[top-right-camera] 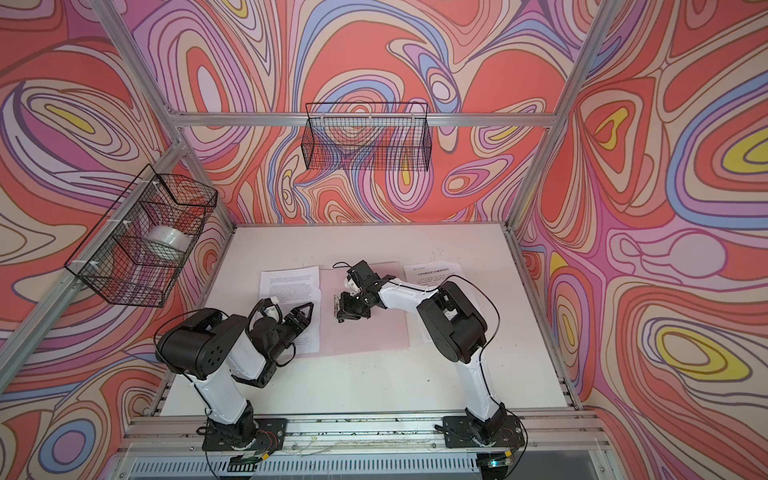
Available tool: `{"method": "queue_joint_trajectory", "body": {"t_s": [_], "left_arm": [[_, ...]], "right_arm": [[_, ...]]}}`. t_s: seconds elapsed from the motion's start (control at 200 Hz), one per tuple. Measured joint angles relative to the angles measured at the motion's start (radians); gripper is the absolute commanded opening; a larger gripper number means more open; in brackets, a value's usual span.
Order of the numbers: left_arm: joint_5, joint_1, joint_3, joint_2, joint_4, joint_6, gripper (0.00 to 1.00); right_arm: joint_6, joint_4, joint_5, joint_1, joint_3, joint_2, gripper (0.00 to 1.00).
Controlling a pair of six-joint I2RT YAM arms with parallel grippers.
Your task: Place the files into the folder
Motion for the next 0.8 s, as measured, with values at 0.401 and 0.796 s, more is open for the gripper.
{"method": "queue_joint_trajectory", "body": {"t_s": [0.401, 0.796], "left_arm": [[0.006, 0.001, 0.031, -0.066, -0.144, 0.021, 0.65], [0.006, 0.001, 0.072, -0.184, -0.386, 0.072, 0.66]], "right_arm": [[0.011, -0.018, 0.001, -0.038, 0.069, -0.054, 0.27], [0.045, 0.003, 0.019, -0.020, -0.090, -0.131, 0.27]]}}
